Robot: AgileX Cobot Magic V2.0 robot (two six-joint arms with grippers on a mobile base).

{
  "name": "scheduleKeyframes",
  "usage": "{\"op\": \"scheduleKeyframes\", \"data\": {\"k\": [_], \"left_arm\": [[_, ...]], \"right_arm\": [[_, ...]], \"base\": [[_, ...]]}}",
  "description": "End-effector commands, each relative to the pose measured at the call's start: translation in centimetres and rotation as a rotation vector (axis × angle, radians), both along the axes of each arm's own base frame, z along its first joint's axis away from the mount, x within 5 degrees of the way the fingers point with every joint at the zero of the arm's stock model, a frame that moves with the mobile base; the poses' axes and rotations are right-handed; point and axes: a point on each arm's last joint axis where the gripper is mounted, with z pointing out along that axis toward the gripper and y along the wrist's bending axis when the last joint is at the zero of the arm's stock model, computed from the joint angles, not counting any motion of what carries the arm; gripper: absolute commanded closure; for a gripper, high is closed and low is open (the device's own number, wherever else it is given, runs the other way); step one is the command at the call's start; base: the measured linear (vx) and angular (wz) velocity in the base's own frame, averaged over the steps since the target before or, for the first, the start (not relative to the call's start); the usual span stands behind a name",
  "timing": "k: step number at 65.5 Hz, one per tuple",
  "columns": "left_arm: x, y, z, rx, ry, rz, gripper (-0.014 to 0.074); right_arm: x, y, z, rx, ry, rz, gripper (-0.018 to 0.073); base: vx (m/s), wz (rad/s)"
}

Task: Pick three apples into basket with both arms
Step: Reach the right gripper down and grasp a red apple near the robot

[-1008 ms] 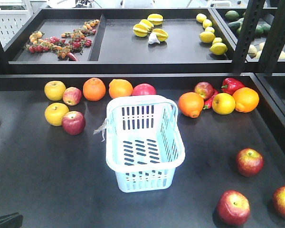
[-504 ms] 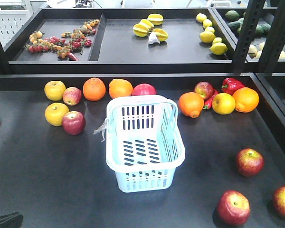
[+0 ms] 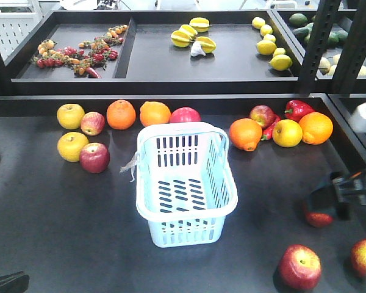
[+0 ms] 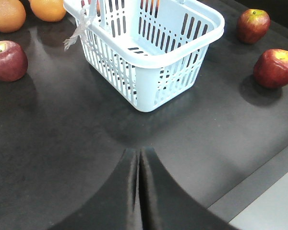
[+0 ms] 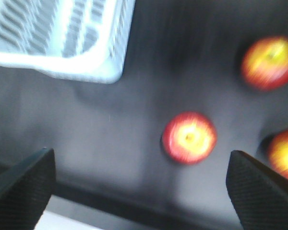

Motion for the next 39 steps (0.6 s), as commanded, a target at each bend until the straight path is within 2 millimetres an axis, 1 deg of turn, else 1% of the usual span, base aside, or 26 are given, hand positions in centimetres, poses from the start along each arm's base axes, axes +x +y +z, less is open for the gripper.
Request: {"op": "scheduleKeyframes", "data": {"k": [1, 8, 17, 33, 39], "left_arm": [[0.5, 0.0, 1.2, -0.054, -0.053, 0.032, 0.0604], [0.5, 0.0, 1.2, -0.054, -0.053, 0.032, 0.0604], [0.5, 0.0, 1.2, -0.054, -0.053, 0.032, 0.0604], [0.5, 0.0, 1.2, -0.054, -0.053, 0.032, 0.0604], [0.5, 0.0, 1.2, -0.054, -0.053, 0.032, 0.0604]], "right_arm": [[2.0, 0.0, -0.8, 0.015, 0.028, -0.003, -0.0123], [3.8, 0.0, -3.4, 0.019, 0.134, -0.014, -0.0116], [5.5, 0.0, -6.2, 0.023, 0.231, -0.051, -0.0111], [7.5, -0.4, -10.7, -0.016, 0.352, -0.101, -0.0103], [8.0, -0.6, -12.0, -0.035, 0.379, -0.124, -0.0099]], "base": [[0.0, 0.0], [0.0, 0.0], [0.0, 0.0], [0.0, 0.0], [0.0, 0.0]]}}
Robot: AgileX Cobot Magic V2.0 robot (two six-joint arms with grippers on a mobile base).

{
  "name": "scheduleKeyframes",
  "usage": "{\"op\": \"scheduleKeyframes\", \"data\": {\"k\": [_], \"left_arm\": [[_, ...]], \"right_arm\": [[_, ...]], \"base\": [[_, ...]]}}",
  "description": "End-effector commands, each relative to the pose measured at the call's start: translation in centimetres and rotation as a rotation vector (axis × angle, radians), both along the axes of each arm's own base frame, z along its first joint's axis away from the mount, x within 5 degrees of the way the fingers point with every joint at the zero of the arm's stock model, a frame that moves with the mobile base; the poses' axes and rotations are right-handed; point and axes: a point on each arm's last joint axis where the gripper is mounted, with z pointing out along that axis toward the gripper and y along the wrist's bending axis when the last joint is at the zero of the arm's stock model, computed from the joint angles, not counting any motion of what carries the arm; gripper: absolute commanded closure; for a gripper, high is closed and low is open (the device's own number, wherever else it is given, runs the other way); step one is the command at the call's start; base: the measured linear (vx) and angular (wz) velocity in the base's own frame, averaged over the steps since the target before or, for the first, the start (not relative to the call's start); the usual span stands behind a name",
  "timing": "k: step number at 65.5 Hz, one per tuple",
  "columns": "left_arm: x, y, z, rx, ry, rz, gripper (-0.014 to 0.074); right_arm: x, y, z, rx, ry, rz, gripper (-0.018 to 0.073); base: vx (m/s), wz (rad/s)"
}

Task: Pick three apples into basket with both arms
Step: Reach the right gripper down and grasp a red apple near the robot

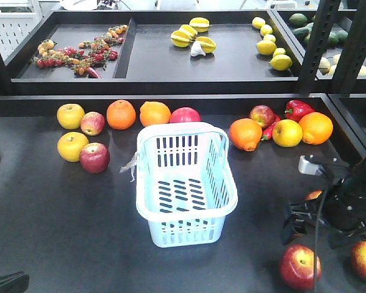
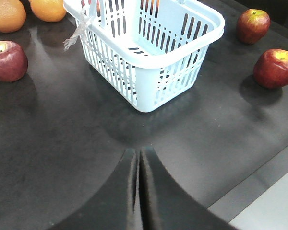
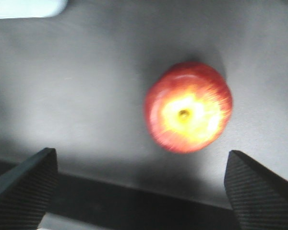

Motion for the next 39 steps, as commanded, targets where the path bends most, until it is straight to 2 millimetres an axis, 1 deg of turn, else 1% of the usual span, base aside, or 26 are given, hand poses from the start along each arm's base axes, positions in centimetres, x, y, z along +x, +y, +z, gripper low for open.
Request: {"op": "scheduleKeyframes", "data": {"k": [1, 15, 39], "left_arm": [[0.5, -0.1, 1.2, -0.054, -0.053, 0.032, 0.0604], [0.5, -0.1, 1.2, -0.054, -0.053, 0.032, 0.0604], [0.5, -0.1, 1.2, -0.054, -0.053, 0.032, 0.0604]], "right_arm": [[1.0, -0.4, 0.1, -0.024, -0.035, -0.027, -0.0099], [1.9, -0.5, -2.7, -0.045, 0.014, -0.047, -0.0092], [2.5, -0.6, -5.7, -0.056, 0.067, -0.073, -0.0082]], "base": [[0.0, 0.0], [0.0, 0.0], [0.0, 0.0]]}}
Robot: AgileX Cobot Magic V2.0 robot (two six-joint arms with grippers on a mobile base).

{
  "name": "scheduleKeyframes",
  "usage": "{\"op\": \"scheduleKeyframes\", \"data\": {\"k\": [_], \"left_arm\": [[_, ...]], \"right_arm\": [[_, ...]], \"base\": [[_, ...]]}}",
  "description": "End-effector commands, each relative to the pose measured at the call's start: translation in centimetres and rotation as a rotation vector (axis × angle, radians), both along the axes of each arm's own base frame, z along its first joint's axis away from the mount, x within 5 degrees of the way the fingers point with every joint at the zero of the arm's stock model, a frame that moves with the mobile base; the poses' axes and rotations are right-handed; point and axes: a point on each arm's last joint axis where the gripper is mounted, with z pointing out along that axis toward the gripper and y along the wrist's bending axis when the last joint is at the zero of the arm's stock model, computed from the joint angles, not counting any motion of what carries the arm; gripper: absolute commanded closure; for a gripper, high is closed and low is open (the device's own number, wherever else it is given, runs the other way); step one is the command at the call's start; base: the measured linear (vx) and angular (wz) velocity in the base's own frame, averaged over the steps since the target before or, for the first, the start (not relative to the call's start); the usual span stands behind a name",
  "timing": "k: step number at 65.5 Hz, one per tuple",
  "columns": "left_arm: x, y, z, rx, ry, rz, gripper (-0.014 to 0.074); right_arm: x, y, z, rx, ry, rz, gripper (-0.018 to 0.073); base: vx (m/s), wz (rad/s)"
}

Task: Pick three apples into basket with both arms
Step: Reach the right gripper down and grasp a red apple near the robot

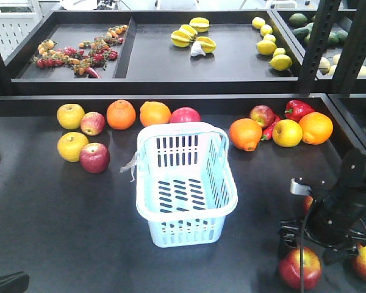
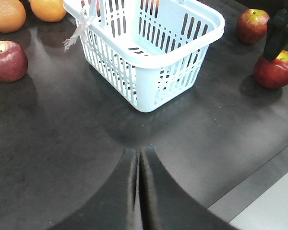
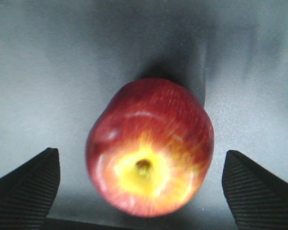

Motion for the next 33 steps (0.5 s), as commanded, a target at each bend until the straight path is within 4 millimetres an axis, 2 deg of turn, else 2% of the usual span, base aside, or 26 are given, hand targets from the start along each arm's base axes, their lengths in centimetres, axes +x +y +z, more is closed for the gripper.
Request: {"op": "scheduleKeyframes", "data": {"k": [1, 21, 28, 33], "left_arm": [[0.5, -0.1, 1.2, -0.054, -0.053, 0.032, 0.0604], [0.5, -0.1, 1.2, -0.054, -0.053, 0.032, 0.0604], [0.5, -0.1, 1.2, -0.054, -0.053, 0.032, 0.0604], [0.5, -0.1, 1.2, -0.054, -0.053, 0.032, 0.0604]], "right_arm": [[0.7, -0.1, 0.7, -0.001, -0.04, -0.01, -0.0081], [0.8, -0.2, -2.1, -0.008, 0.034, -0.044, -0.0055], [0.7, -0.2, -2.4, -0.006, 0.045, -0.046, 0.0003], [0.7, -0.1, -2.4, -0.005, 0.048, -0.046, 0.0083]], "base": [[0.0, 0.0], [0.0, 0.0], [0.0, 0.0], [0.0, 0.0]]}}
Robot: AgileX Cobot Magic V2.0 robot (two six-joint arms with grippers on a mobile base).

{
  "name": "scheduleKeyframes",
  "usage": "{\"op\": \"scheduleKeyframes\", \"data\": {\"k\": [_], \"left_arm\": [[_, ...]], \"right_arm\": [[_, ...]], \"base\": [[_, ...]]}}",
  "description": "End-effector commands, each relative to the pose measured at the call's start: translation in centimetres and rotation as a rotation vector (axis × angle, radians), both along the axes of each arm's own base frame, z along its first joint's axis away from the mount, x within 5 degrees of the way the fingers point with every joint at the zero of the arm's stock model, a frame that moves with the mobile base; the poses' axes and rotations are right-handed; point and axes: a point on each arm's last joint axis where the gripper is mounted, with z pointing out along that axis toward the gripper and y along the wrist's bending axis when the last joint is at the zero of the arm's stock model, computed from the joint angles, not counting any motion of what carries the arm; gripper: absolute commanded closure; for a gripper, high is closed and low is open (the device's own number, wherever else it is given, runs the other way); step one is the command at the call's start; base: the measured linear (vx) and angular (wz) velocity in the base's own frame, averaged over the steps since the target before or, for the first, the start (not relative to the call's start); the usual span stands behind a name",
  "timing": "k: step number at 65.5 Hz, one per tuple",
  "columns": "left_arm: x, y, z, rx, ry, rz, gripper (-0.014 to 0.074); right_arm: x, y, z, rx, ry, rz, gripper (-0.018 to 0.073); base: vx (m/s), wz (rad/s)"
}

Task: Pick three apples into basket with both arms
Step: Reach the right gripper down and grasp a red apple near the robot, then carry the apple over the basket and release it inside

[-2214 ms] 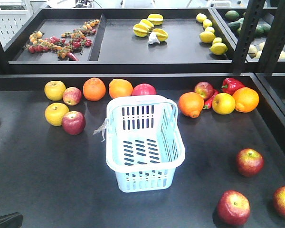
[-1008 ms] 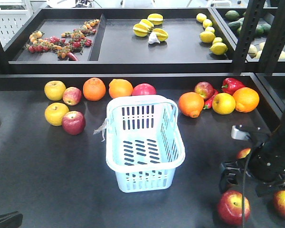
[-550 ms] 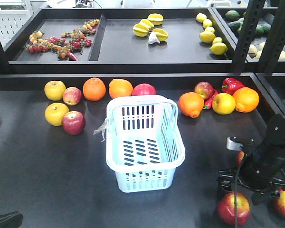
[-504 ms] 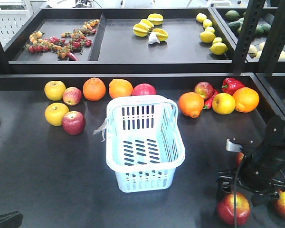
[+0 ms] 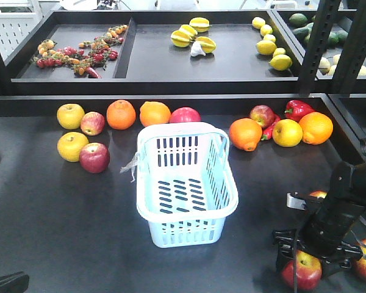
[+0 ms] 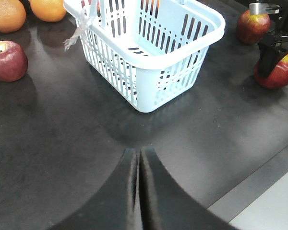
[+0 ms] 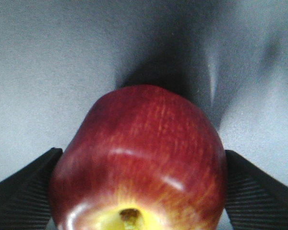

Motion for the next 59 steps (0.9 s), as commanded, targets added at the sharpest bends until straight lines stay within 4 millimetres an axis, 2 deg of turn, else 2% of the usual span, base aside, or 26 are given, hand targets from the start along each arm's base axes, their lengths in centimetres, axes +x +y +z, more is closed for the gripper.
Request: {"op": "scheduleKeyframes", "data": {"k": [1, 9, 14, 22, 28, 38, 45, 51, 59], "left_arm": [[0.5, -0.1, 1.2, -0.054, -0.053, 0.032, 0.0604], [0.5, -0.1, 1.2, -0.054, -0.053, 0.032, 0.0604], [0.5, -0.1, 1.2, -0.054, -0.053, 0.032, 0.0604], [0.5, -0.1, 1.2, -0.054, -0.053, 0.032, 0.0604], [0.5, -0.1, 1.2, -0.054, -0.053, 0.032, 0.0604], [0.5, -0.1, 1.2, -0.054, -0.053, 0.032, 0.0604], [0.5, 0.0, 1.2, -0.055, -0.055, 0.033, 0.0604], [0.5, 0.0, 1.2, -0.055, -0.056, 0.034, 0.0604], [0.5, 0.0, 1.2, -0.055, -0.056, 0.034, 0.0604]], "right_arm": [[0.5, -0.1, 1.4, 0.002, -0.044, -0.001, 0.0099], [0.4, -0.1, 2.1, 0.01, -0.042, 0.005, 0.0261], [0.4, -0.1, 3.4, 0.012, -0.077, 0.012, 0.0355], [0.1, 0.0, 7.0, 0.022, -0.174, 0.041, 0.0501], [-0.5, 0.2, 10.1, 0.04, -0.263, 0.063, 0.0574], [-2.0, 1.0, 16.1, 0.128, -0.485, 0.063, 0.0568], [-2.6, 2.6, 19.1, 0.314, -0.635, 0.087, 0.0564], [-2.7, 4.9, 20.2, 0.473, -0.713, 0.157, 0.0564], [-2.1, 8.9, 20.3, 0.574, -0.75, 0.233, 0.0564]], "base": [[0.0, 0.0], [0.0, 0.0], [0.0, 0.0], [0.0, 0.0], [0.0, 0.0], [0.0, 0.0], [0.0, 0.0], [0.0, 0.0], [0.0, 0.0]]}}
